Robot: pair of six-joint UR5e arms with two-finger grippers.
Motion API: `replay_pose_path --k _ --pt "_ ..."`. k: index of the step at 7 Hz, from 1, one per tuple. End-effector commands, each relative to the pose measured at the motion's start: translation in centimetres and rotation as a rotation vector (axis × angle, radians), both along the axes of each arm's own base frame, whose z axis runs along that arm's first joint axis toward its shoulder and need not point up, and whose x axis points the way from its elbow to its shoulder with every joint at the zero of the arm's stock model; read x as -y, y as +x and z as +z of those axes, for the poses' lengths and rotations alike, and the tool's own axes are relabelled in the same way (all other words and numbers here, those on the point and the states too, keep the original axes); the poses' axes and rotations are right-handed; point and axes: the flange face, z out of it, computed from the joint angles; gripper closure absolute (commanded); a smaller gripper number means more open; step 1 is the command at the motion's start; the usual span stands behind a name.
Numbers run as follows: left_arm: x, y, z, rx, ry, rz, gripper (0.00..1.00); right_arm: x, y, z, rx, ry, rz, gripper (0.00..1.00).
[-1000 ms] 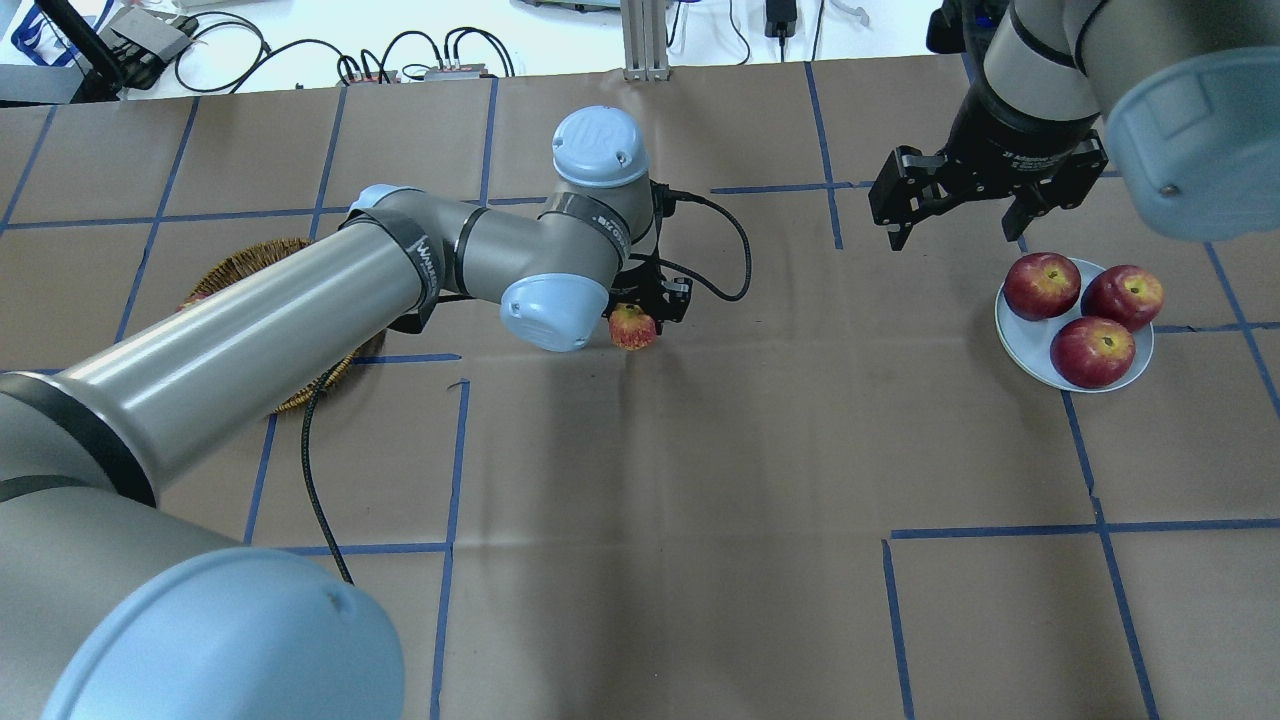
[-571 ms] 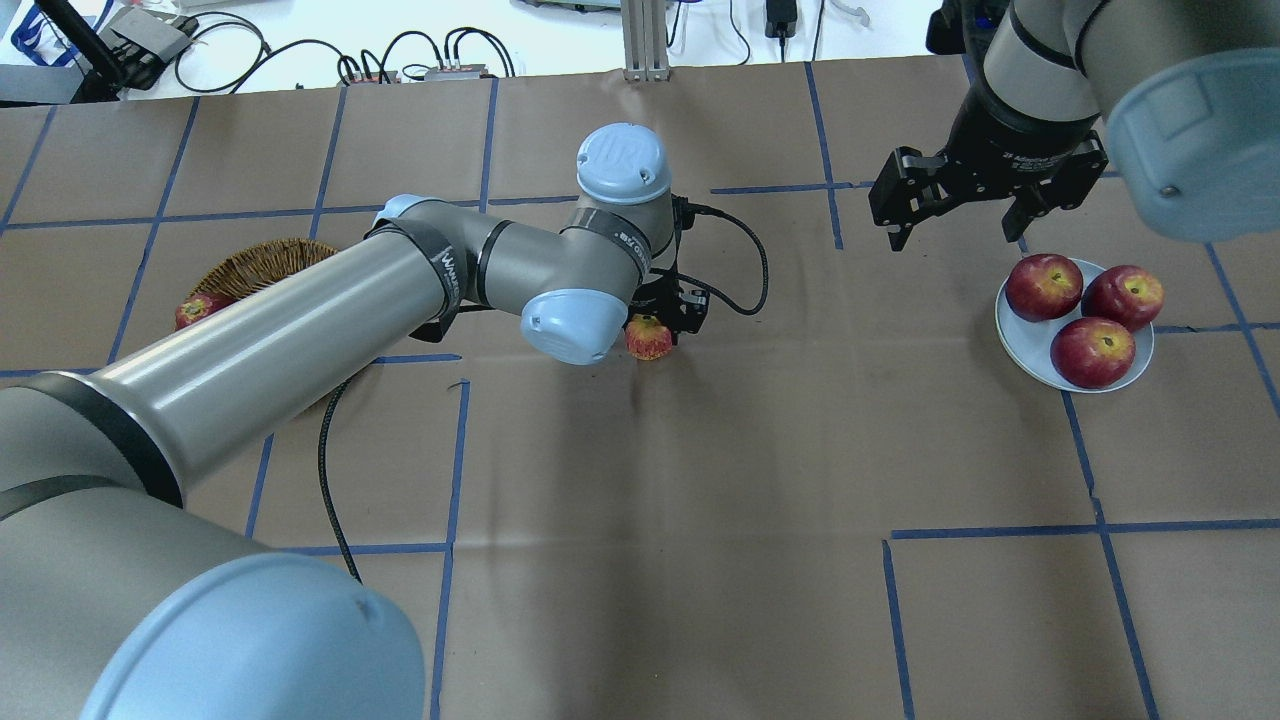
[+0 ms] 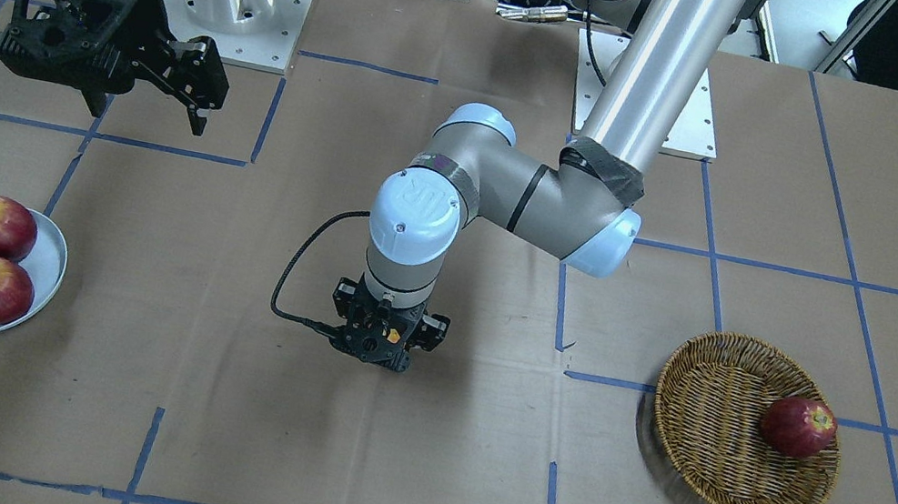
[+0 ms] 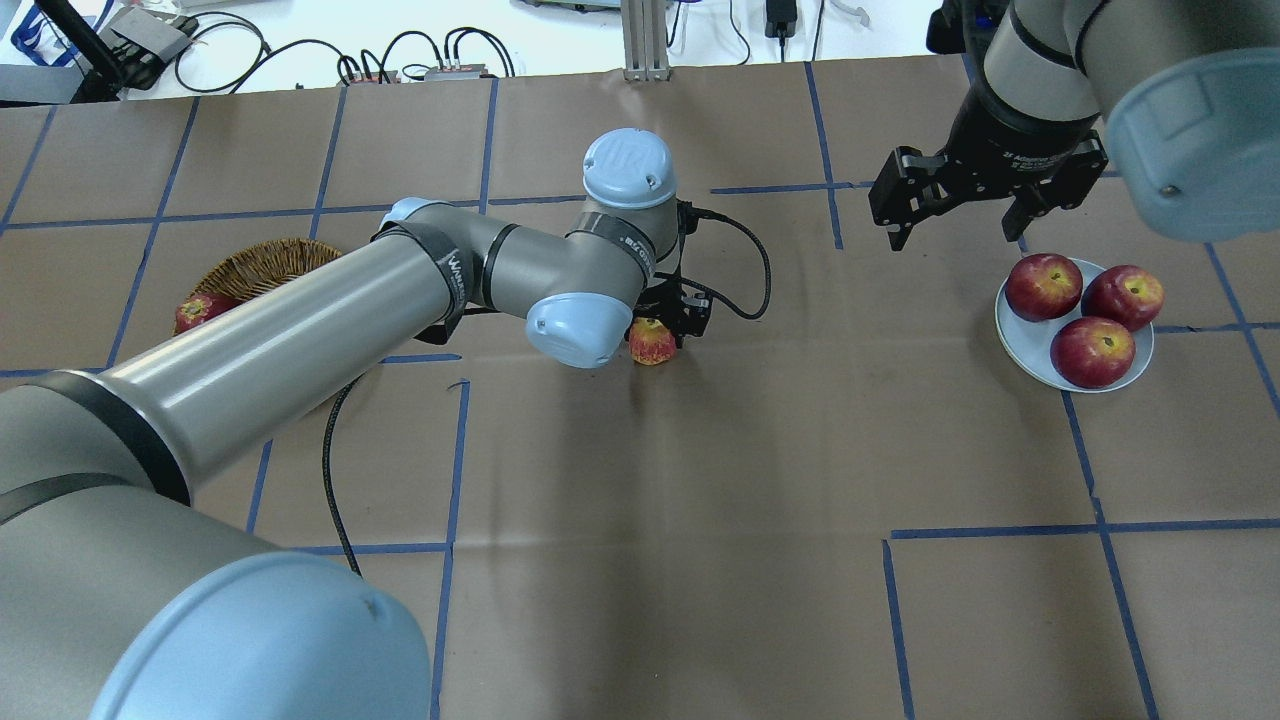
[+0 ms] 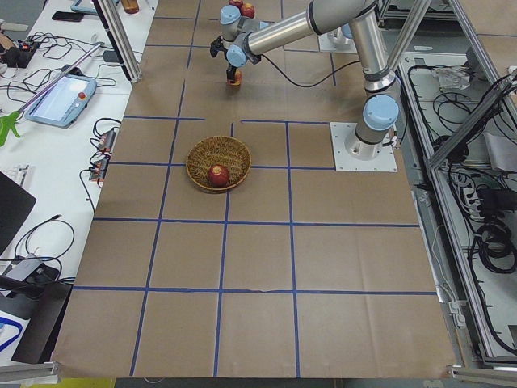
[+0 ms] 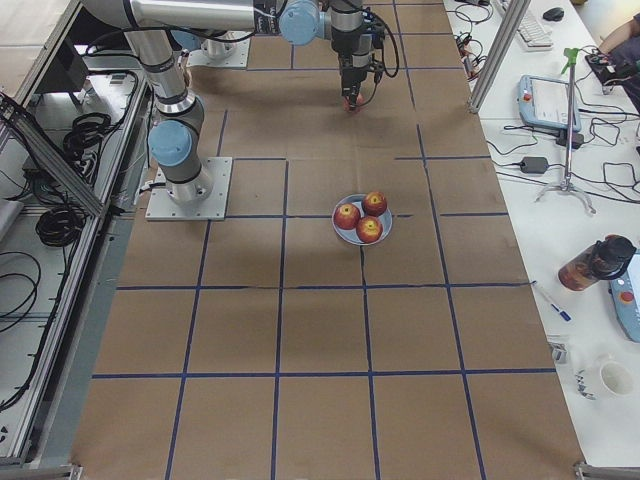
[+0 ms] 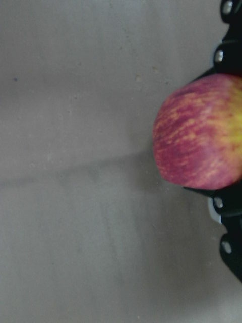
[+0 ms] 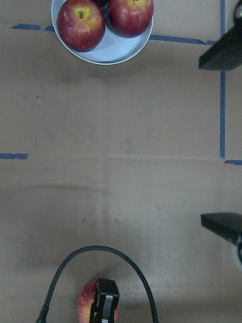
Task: Transfer apple from basket to plate
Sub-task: 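Carry the apple with the left gripper toward the table center, then set the apple on the table and raise the left gripper away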
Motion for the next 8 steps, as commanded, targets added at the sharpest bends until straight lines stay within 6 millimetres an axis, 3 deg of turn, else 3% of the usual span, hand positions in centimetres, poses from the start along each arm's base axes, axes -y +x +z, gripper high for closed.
replay_pose_path --k 1,2,3,4,5,7,8 --pt "0.2 0.3 1.3 -0.001 -0.022 -0.006 0.02 0.0 -0.1 0.0 0.000 0.000 0.000 0.00" --pt "0.3 0.5 3.0 -0.007 -0.033 -0.009 0.01 0.0 0.0 -0.1 0.000 0.001 0.001 0.00" --pt "0.4 1.8 6.7 -0.008 -0.033 0.007 0.01 0.0 -0.1 0.0 0.000 0.000 0.000 0.00" --pt "0.7 4.3 11.1 -0.007 -0.032 -0.011 0.01 0.0 -0.1 0.0 0.000 0.000 0.000 0.00" --pt "0.0 7.2 16.9 -0.005 -0.036 -0.029 0.01 0.1 0.0 0.0 0.000 0.000 0.001 0.00" --pt "-3.4 13.3 25.7 -0.001 -0.018 -0.049 0.01 0.0 0.1 0.2 0.000 -0.006 0.001 0.00" --pt "-5.5 17.1 28.8 0.003 -0.024 -0.023 0.01 -0.1 0.0 0.4 -0.011 -0.009 0.002 0.00"
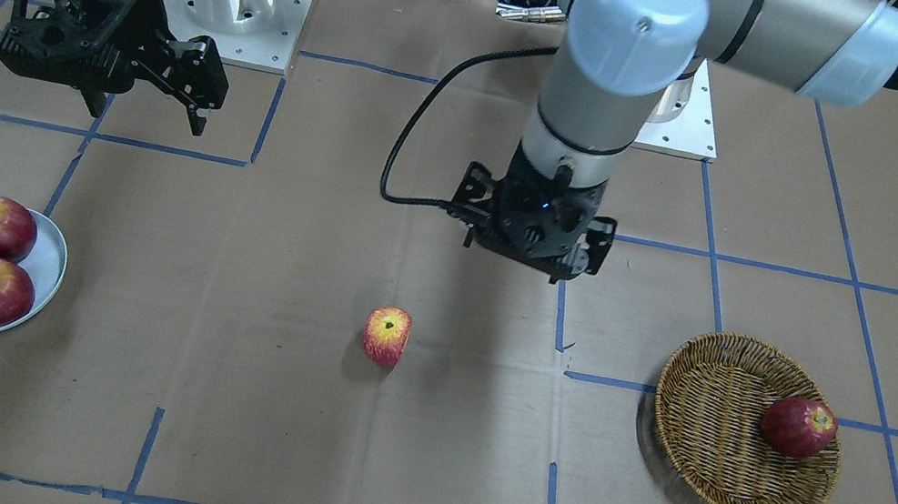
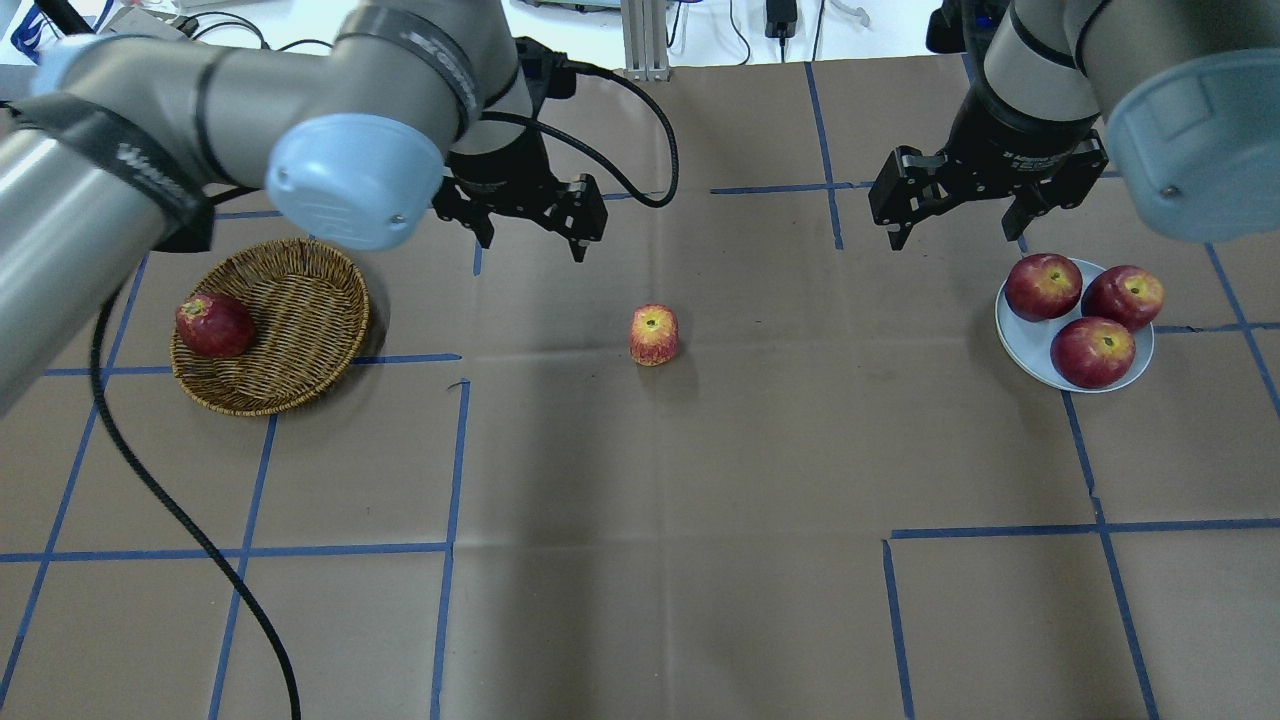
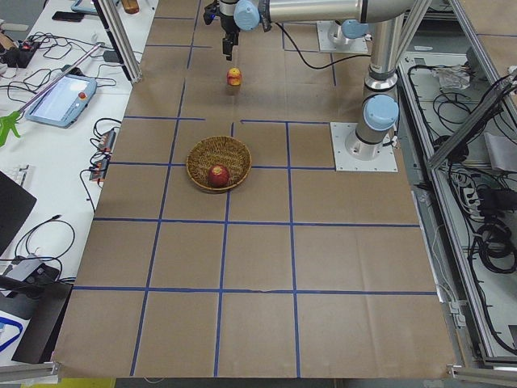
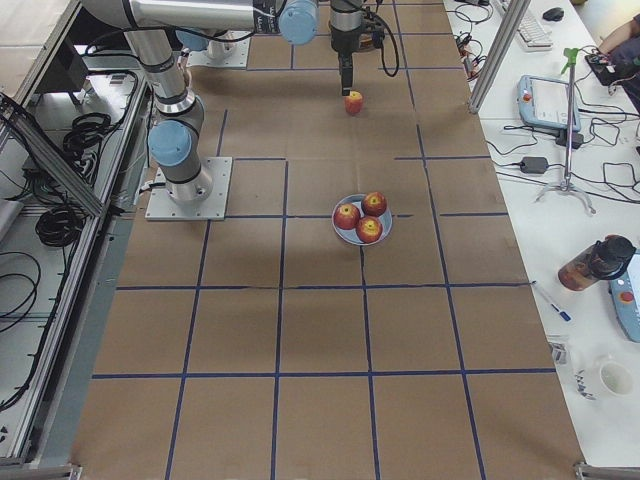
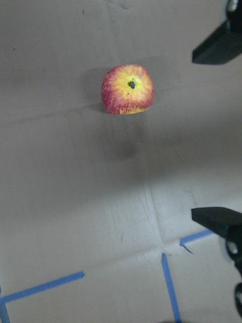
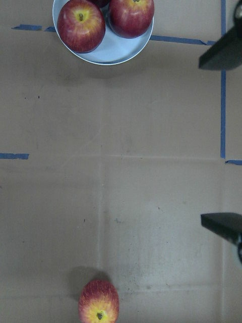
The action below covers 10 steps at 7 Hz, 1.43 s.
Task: Transfer apple from basket to plate
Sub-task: 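Set the apple on the table and raise the left gripper away, then reach the right gripper to the apple on the table and grasp it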
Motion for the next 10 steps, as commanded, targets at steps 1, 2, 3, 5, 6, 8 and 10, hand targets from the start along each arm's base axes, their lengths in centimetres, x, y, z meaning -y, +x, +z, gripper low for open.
replay_pose_path --k 1,2,3,5,6,8,10 --pt "-2.8 8.8 5.7 0.001 -0.025 0.095 0.01 0.2 0.2 0.4 -0.007 -0.016 0.004 0.00" --pt "-2.5 10.9 5.9 0.002 -0.024 0.134 0.01 0.5 0.8 0.2 0.005 -0.021 0.003 0.00" --pt "-2.1 10.9 5.0 0.003 -0.004 0.136 0.01 0.7 2.0 -0.3 0.005 -0.018 0.023 0.00" --pt "-1.8 10.7 3.5 0.006 0.027 0.133 0.01 1.4 7.9 -2.4 0.016 -0.053 0.024 0.00" --pt "-2.1 10.7 2.5 0.010 0.048 0.131 0.01 2.4 12.0 -5.0 0.022 -0.058 0.014 0.00" --pt "-1.9 11.1 2.0 0.050 0.041 0.119 0.01 3.8 19.6 -10.1 0.033 -0.084 0.003 0.00" --pt "-1.9 11.1 1.9 0.048 0.041 0.121 0.01 5.1 23.6 -16.5 0.038 -0.110 -0.039 0.00"
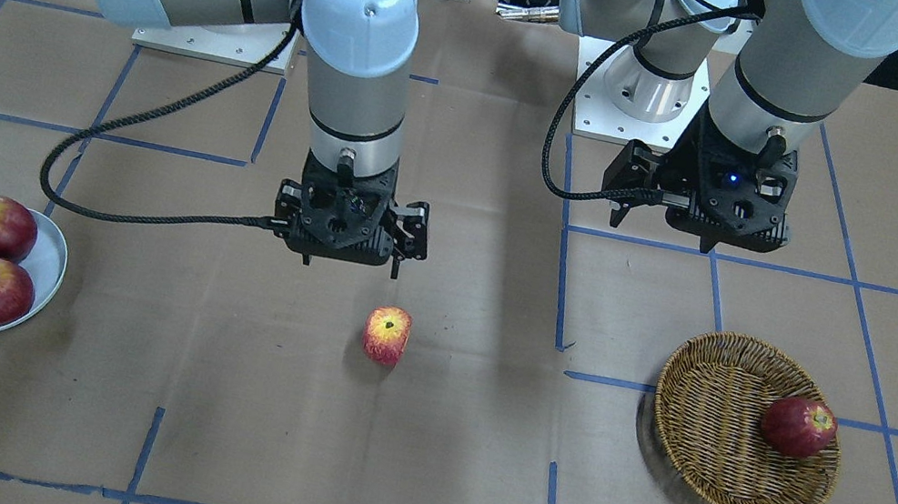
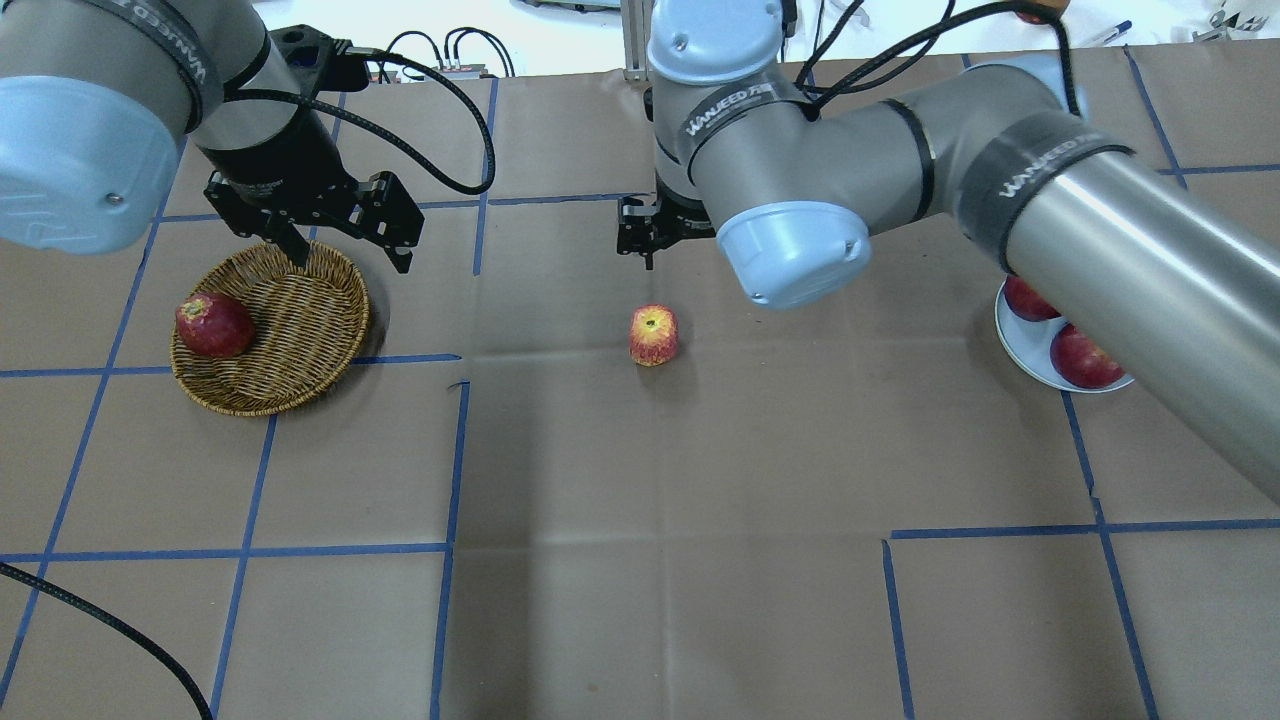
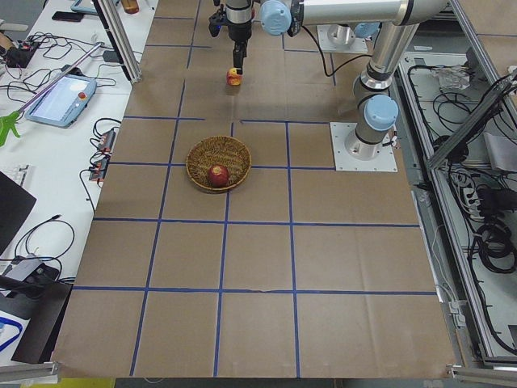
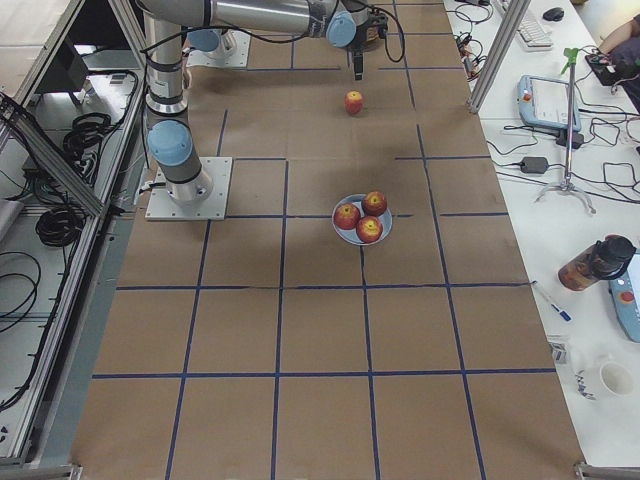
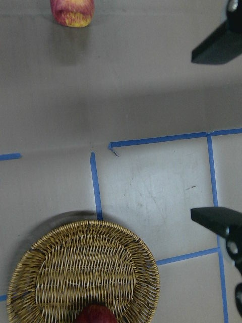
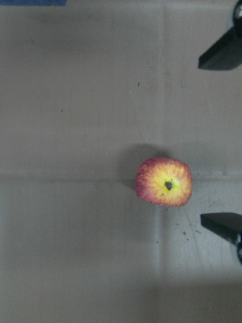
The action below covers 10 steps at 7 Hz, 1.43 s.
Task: Transfer apple from basket to plate
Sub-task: 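Reach the right gripper to the apple on the table and grasp it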
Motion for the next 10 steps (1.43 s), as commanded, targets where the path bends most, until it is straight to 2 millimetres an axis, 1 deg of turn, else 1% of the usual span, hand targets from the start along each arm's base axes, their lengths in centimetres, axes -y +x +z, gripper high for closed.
replay_pose_path --k 1,2,3,4,6,7,8,9,10 --pt "0.0 0.0 -0.1 0.002 0.000 0.000 0.01 1.0 3.3 -6.4 -0.007 -0.015 -0.018 0.00" --pt "0.1 0.0 -0.1 0.001 0.001 -0.001 0.01 1.6 3.8 -9.0 -0.013 -0.013 -0.014 0.00" --pt "0.2 0.0 -0.1 0.002 0.001 0.000 0.01 1.8 4.4 -12.2 -0.020 0.004 -0.009 0.00" --pt "0.2 0.0 -0.1 0.002 0.000 -0.001 0.01 1.5 4.4 -14.8 -0.023 0.006 -0.006 0.00" --pt "0.2 0.0 -0.2 0.001 0.003 -0.001 0.01 0.1 3.7 -16.2 -0.034 0.037 -0.004 0.02" --pt "0.2 0.0 -0.2 -0.001 0.003 0.000 0.01 0.0 3.7 -16.2 -0.035 0.038 -0.004 0.17" --pt "0.1 -0.1 -0.2 0.001 0.003 -0.001 0.01 0.1 3.7 -16.2 -0.034 0.037 -0.004 0.38" --pt "0.0 -0.4 -0.2 -0.001 0.007 -0.008 0.01 0.1 3.8 -15.9 -0.032 0.033 -0.004 0.48" --pt "-0.1 -0.4 -0.1 0.000 0.007 -0.009 0.01 0.4 3.8 -15.2 -0.026 0.020 -0.007 0.49"
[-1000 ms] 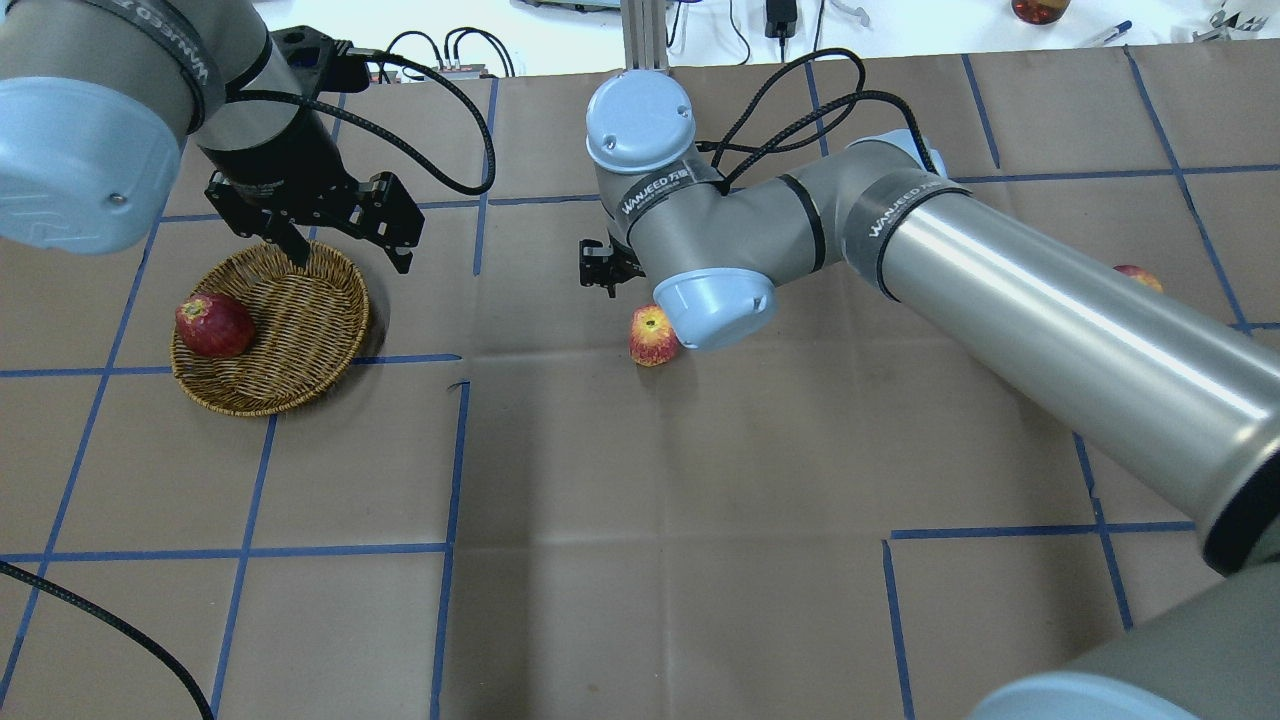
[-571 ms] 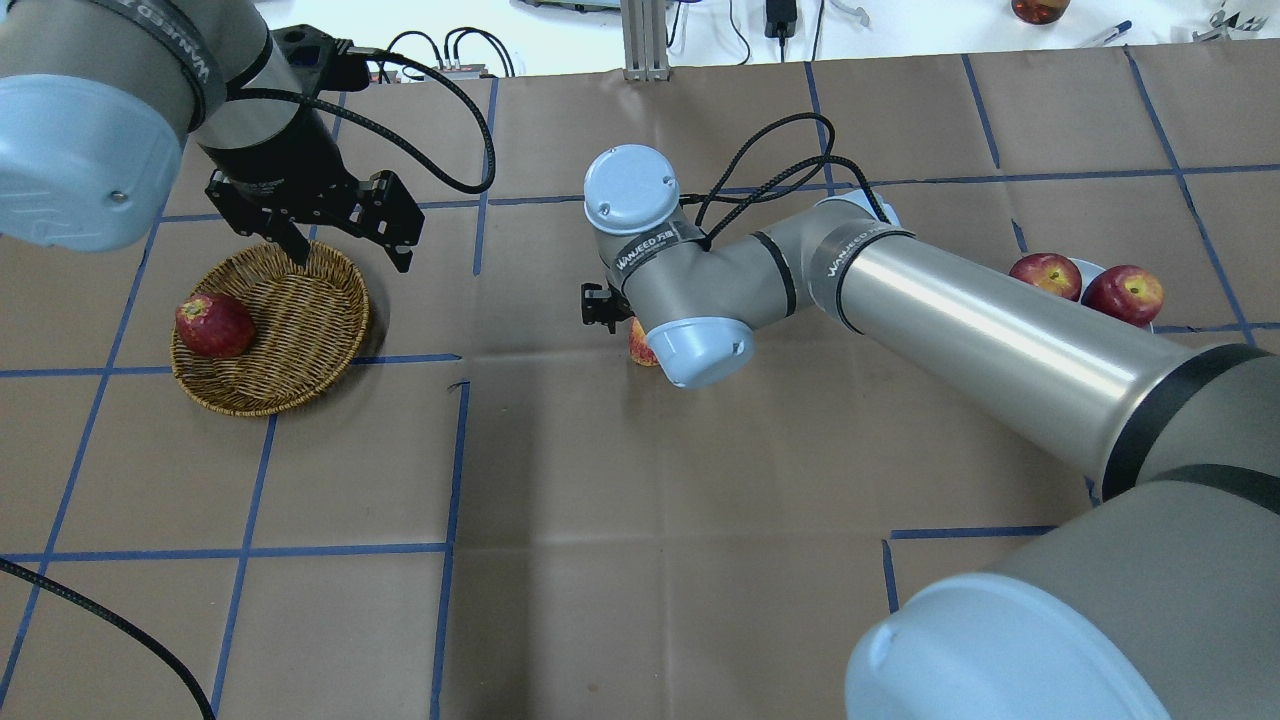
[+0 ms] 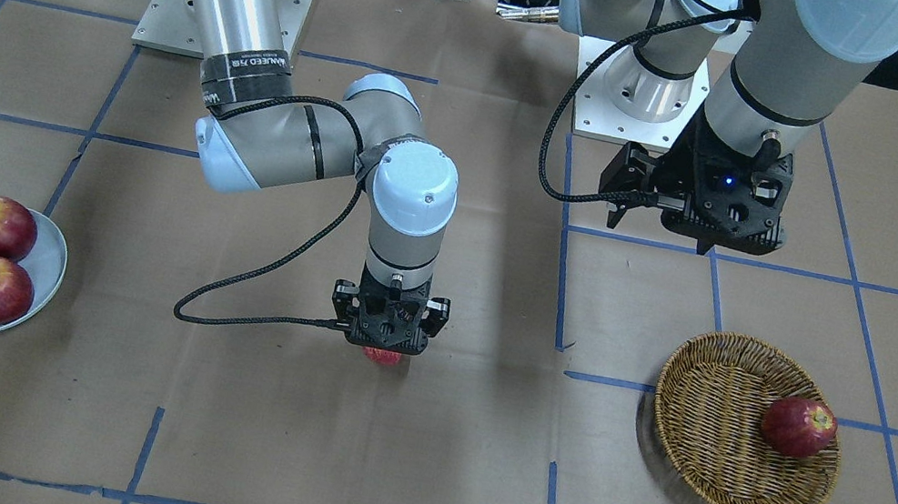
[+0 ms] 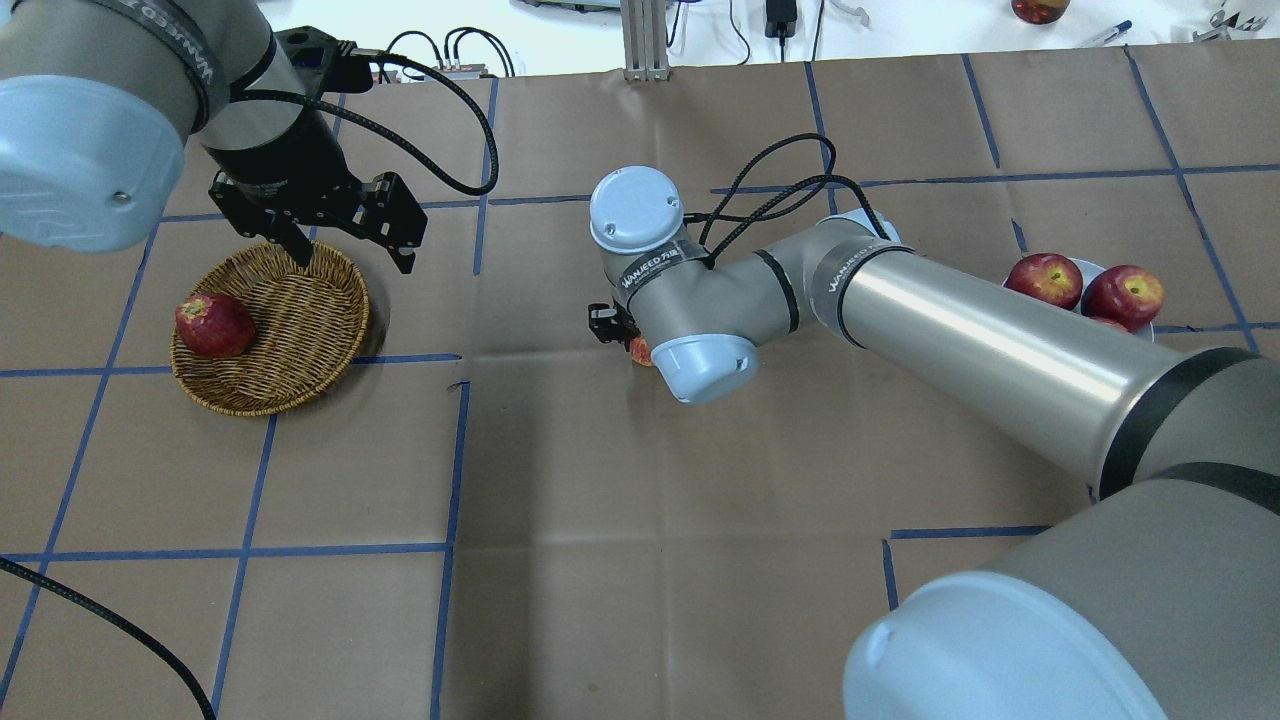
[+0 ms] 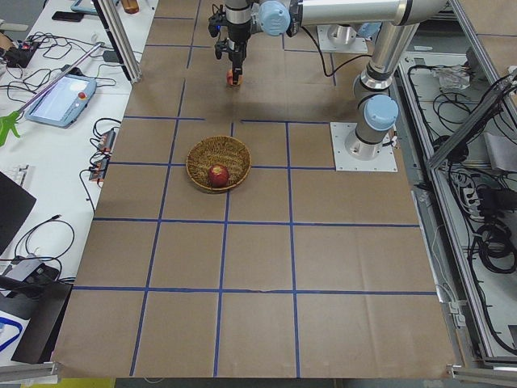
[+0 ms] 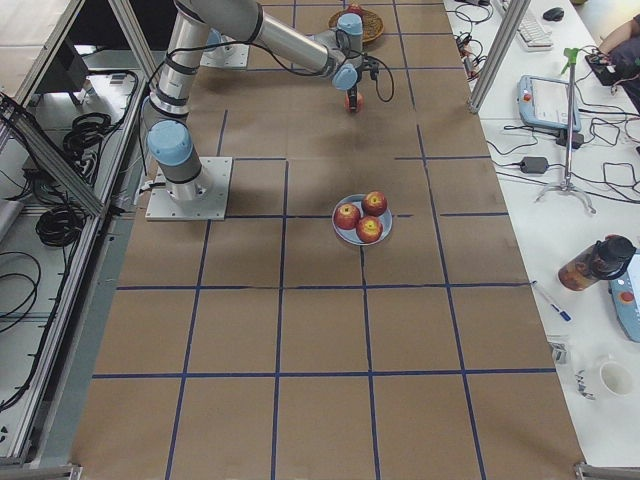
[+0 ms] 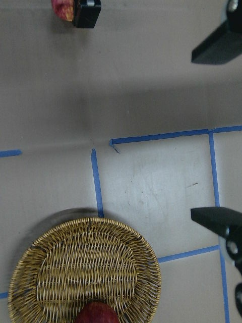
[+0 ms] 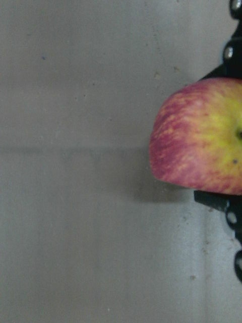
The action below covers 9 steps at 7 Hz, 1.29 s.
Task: Transfer apple from basket to plate
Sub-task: 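Lift the apple with the right gripper and carry it to the blue plate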
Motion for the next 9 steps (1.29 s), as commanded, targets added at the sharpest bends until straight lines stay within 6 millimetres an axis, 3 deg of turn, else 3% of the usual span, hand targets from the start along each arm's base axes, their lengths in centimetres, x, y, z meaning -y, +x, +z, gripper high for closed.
replay_pose_path --k 1,2,3,4,6,7,8,9 --pt "-0.3 -0.2 0.0 0.001 0.008 -0.005 0.01 0.6 -0.5 2.7 0.018 -0.040 -0.010 0.51" --pt "-0.3 -0.2 0.0 0.001 0.008 -0.005 0.01 0.9 -2.1 6.4 0.034 -0.084 -0.033 0.50" --pt "-0.4 -0.2 0.0 -0.001 0.009 -0.005 0.01 1.3 -5.0 9.4 0.032 -0.085 -0.071 0.50" --pt "-0.5 -0.2 0.0 -0.001 0.010 -0.006 0.01 2.4 -10.7 13.2 0.026 -0.078 -0.115 0.50" --pt "-0.6 -0.5 -0.2 -0.008 0.014 -0.011 0.01 3.5 -24.3 17.8 -0.032 -0.009 -0.031 0.50" --pt "-1.1 -0.5 -0.8 -0.011 0.025 -0.009 0.01 3.8 -31.0 18.9 -0.049 0.016 0.043 0.50" --pt "-1.7 -0.5 -1.0 -0.010 0.026 -0.009 0.01 3.6 -37.0 18.6 -0.055 0.046 0.061 0.50" --pt "-1.6 -0.5 -0.9 -0.005 0.023 -0.009 0.01 3.4 -41.0 18.2 -0.058 0.059 0.100 0.50"
